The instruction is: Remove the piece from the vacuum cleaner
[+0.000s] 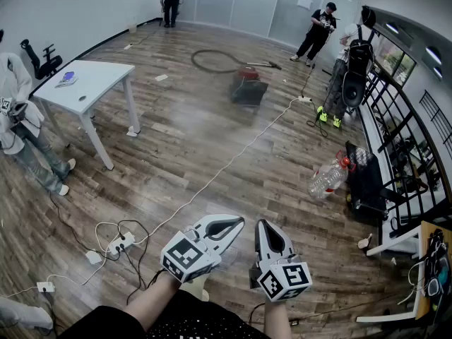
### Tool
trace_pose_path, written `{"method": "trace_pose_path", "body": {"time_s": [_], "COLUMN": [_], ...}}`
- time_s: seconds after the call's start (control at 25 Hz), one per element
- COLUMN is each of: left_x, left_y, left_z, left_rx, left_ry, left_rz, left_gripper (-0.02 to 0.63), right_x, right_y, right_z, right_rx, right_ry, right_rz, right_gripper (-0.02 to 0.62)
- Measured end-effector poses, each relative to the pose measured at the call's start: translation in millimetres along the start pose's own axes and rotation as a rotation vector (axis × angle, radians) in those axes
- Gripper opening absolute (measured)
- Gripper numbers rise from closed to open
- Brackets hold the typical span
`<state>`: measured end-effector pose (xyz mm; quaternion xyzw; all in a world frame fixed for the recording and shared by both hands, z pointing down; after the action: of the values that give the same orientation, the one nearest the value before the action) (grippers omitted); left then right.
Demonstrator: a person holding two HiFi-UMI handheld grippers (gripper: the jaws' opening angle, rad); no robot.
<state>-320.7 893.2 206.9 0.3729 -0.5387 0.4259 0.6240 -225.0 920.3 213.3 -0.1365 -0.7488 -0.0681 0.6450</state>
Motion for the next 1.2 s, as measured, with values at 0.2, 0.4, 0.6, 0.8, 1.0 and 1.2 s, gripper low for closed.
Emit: {"method": "trace_pose_path", "body": {"time_s": [0.2,0.4,0.6,0.8,1.0,1.2], "left_x": [-1,-2,-8,-23,-38,-48], "left_y": [-27,-60,-111,-177,-241,-291], "left_z": [19,52,106,177,248,296], "left_rx": [0.009,0.028,0.039,0.052,0.081,0.118], "left_ry": [0.002,0.006,0.003,-0.008,-0.016,-0.015], "left_rz": [-0.008,-0.011,-0.001,0.004,-0.011,-0.002], "left_gripper": [0.005,0.005,0.005,0.005,0.005,0.005], "right_x": [-6,-9,-21,-48,-74,-82], "right_y": [-17,-52,-105,-174,-252,-304], "right_z": [-24,-53,-99,-161,-218,-249], "right_rx": [0.009,0.017,0.039,0.058,0.041,0.023], "right_ry": [0.008,0.020,0.021,0.046,0.056,0.058], "right_rz": [-0.015,0.001,0.008,0.007,-0.048,-0.048], "right_gripper": [0.009,0.009,0.011,0.010,0.011,0.009]}}
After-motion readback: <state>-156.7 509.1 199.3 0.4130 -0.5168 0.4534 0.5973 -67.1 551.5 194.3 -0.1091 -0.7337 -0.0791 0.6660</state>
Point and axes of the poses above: the fingertips, and each gripper's own axes: y backward along the fingers, z to its left, x out of its underside, the point moved 4 cm from there along y, backward along the fingers, and after that the axes turned 3 degrees about y, right-handed, at the moved point
